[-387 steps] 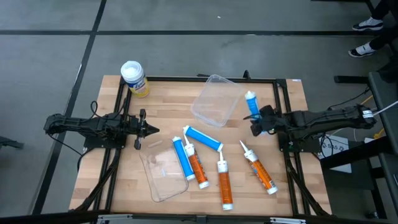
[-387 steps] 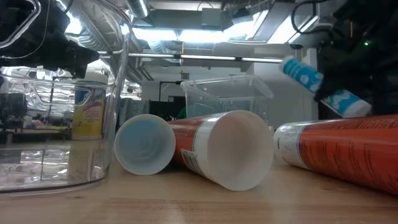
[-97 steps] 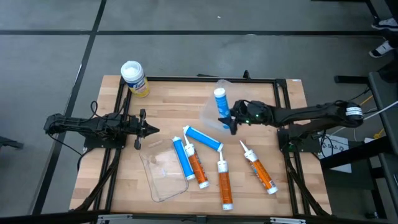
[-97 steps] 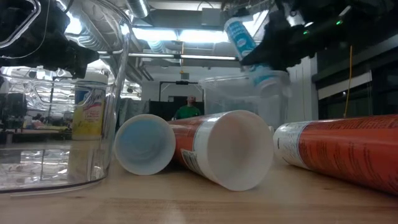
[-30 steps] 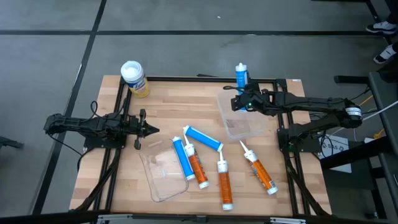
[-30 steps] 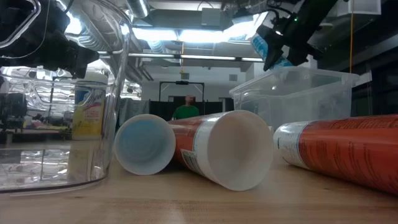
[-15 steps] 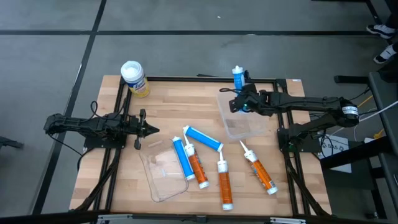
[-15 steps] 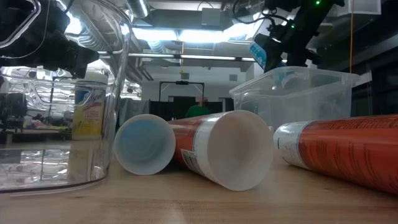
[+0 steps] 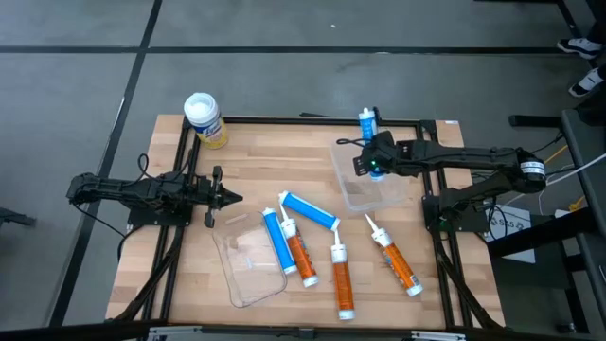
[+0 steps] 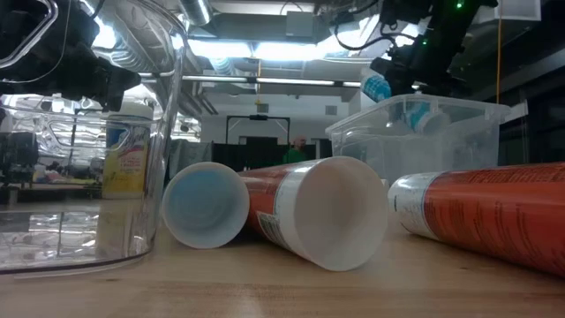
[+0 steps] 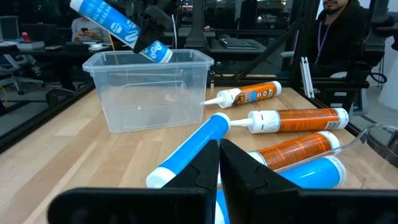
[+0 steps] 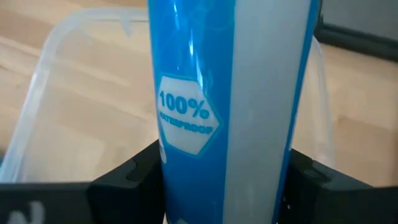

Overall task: Pick & place silicon tubes, Sealant and Lysol wipes
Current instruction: Put the top right blue sealant into the white bin, then move the white bin to the top center of the table

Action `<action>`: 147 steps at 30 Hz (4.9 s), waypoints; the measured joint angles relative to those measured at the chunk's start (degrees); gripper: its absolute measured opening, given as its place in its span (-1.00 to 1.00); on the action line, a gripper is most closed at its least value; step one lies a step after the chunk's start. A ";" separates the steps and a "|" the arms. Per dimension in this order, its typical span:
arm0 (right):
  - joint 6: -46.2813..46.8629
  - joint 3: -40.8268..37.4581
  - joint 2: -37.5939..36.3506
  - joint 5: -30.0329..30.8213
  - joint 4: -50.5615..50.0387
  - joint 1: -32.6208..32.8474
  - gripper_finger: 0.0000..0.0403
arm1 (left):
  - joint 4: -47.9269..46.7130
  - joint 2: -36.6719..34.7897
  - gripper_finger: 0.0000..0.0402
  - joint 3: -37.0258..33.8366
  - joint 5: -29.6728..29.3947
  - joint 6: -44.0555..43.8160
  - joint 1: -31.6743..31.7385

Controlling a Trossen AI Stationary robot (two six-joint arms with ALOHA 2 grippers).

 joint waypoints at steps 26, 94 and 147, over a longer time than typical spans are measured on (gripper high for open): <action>4.53 -0.04 4.14 -21.54 -7.63 0.67 0.05 | 0.00 -0.01 -0.94 0.00 0.00 0.01 0.01; 4.01 -0.44 14.45 -27.09 -10.11 -1.71 0.06 | -0.02 0.01 -0.95 0.02 0.00 0.00 -0.01; -36.30 20.39 10.14 -17.67 13.52 13.97 -0.95 | -0.02 -0.01 -0.94 0.00 0.00 -0.01 0.00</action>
